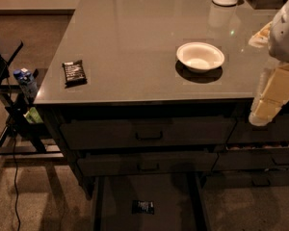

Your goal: Pick rxbar blueberry from bottom drawer and place on counter

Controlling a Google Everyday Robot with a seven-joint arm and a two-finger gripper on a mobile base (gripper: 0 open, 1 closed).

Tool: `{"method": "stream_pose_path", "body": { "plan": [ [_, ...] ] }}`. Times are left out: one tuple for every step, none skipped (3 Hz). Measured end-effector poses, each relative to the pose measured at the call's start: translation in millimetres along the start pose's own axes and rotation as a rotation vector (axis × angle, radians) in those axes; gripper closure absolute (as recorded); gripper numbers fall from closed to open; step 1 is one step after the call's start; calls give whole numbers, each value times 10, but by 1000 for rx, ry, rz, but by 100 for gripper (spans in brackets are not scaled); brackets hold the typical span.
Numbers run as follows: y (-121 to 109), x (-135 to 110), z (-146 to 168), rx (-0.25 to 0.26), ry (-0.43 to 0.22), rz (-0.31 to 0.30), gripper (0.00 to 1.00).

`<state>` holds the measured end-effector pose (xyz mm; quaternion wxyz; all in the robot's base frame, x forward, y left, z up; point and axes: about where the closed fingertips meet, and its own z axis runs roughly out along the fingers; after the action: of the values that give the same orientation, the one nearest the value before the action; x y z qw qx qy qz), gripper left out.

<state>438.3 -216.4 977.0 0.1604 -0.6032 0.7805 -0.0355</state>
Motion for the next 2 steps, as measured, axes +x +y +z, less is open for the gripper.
{"method": "stream_pose_path", "body": {
  "plan": [
    [1,0,1,0,0,0,0],
    [121,27,227,-40,-28,35,0]
  ]
}}
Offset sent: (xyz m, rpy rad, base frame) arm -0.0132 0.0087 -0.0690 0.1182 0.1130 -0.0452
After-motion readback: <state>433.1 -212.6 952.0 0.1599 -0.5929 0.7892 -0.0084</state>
